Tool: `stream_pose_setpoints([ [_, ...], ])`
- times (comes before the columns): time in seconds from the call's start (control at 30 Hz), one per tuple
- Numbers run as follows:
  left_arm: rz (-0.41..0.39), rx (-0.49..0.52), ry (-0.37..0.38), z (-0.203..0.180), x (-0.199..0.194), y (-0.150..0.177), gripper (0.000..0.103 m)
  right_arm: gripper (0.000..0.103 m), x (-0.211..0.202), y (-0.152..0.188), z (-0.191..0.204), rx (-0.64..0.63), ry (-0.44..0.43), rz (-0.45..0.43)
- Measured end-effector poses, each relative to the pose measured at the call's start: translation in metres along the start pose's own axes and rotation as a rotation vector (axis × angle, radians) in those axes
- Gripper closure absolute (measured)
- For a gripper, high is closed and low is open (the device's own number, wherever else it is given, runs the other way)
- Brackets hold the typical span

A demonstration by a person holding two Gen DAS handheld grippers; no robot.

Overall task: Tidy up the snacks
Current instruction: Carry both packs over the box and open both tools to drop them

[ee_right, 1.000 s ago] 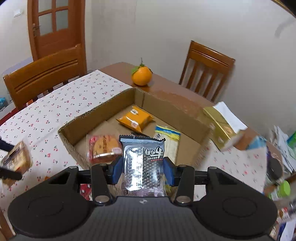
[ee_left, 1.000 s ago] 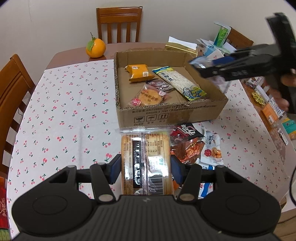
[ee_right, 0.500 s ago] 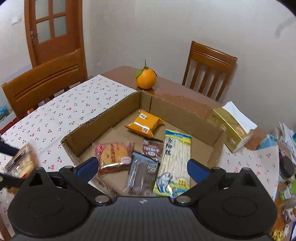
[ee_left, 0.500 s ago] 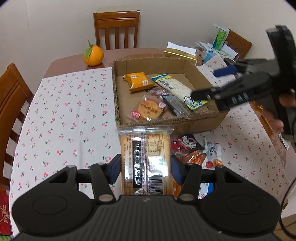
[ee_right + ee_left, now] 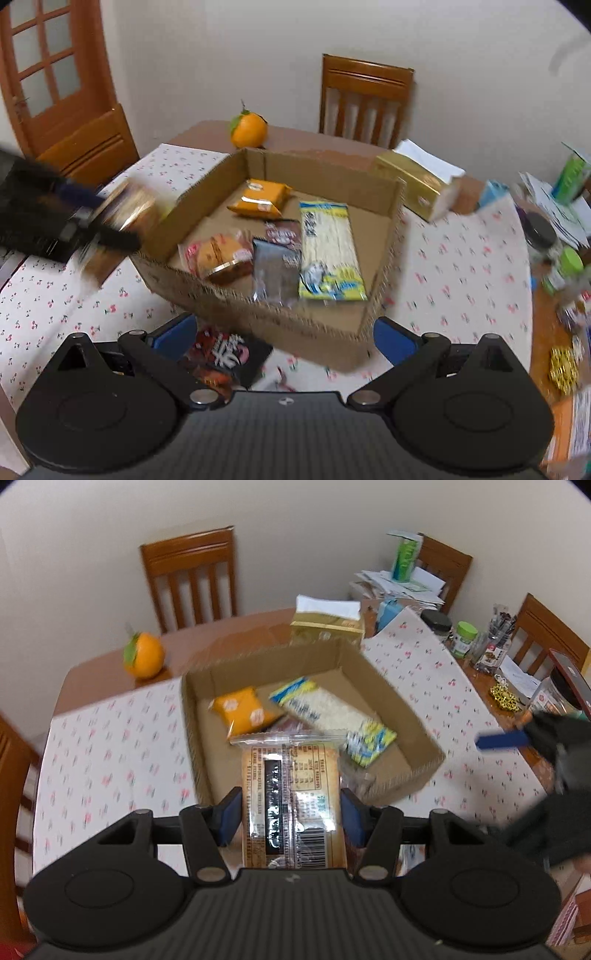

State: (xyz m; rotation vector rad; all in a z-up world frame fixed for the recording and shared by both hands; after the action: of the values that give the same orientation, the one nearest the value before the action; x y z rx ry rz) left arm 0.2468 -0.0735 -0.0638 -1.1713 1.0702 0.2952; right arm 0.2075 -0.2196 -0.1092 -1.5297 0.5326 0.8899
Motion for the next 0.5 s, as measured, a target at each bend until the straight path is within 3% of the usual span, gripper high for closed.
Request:
stream_pose_setpoints([
  [0.27, 0.012, 0.047, 0.057, -0.021, 0.059, -0.065, 0.049, 0.000, -0.020, 0.017, -0.010, 0.010, 0.079, -0.022],
  [0.5, 0.053, 0.082, 0.047, -0.037, 0.118, -0.101, 0.049, 0.000, -0.031, 0.031, -0.028, 0.074, 0.127, -0.019],
])
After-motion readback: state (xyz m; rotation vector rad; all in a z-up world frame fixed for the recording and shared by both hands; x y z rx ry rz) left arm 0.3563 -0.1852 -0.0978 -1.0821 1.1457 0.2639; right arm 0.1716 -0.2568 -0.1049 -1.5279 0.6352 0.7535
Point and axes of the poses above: each gripper's, at about its wrist camera, not at the fingertips, and x roughly the way its jaws point, z to its left, y to its underside, the point moved 6 cm from there along x, roughly the way its jaws point, and after that the axes turned 1 degree about z, right-handed, at the moved point
